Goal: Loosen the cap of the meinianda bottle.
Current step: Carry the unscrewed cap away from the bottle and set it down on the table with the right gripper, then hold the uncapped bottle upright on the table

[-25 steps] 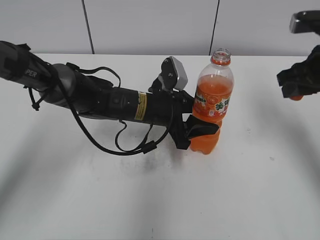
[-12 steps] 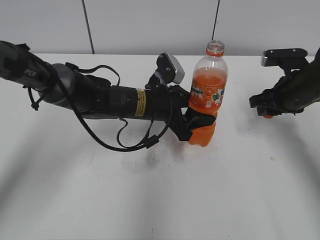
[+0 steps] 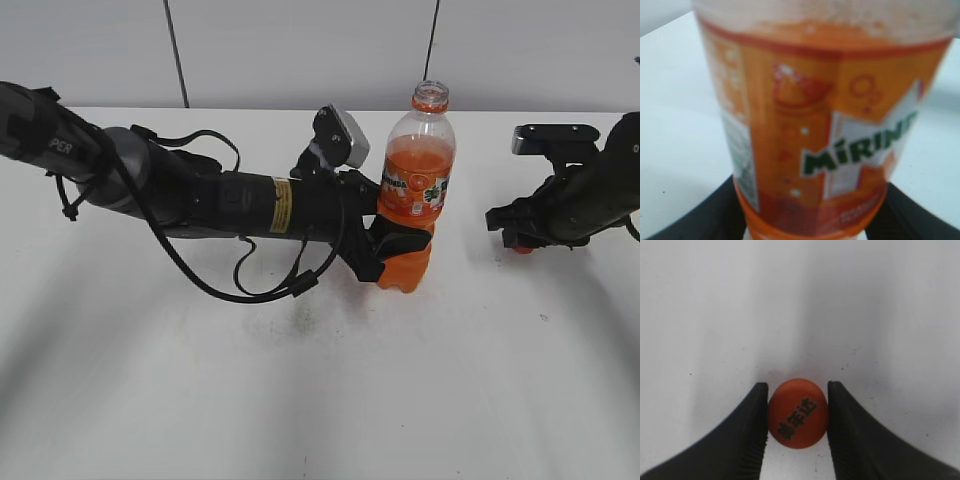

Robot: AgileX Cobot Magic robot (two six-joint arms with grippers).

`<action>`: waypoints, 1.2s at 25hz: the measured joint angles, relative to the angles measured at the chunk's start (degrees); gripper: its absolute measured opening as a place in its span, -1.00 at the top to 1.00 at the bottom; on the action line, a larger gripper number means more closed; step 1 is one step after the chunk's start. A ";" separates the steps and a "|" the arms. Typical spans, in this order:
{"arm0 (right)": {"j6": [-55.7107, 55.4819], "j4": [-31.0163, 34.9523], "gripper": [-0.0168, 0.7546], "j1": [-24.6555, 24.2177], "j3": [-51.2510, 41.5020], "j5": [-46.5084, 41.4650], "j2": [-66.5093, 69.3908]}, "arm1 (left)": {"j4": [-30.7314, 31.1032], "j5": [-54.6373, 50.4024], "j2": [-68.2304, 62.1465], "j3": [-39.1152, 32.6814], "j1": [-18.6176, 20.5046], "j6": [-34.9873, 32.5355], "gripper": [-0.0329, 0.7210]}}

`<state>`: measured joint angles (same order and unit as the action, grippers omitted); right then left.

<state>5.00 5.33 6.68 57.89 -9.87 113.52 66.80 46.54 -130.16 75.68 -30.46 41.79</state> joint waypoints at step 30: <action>0.00 0.39 -0.59 0.00 0.00 -2.22 -0.67 | 12.42 3.16 0.00 0.00 4.96 2.57 -0.75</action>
<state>5.00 5.72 6.68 57.89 -12.09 112.84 79.22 49.70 -130.16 75.68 -25.49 44.36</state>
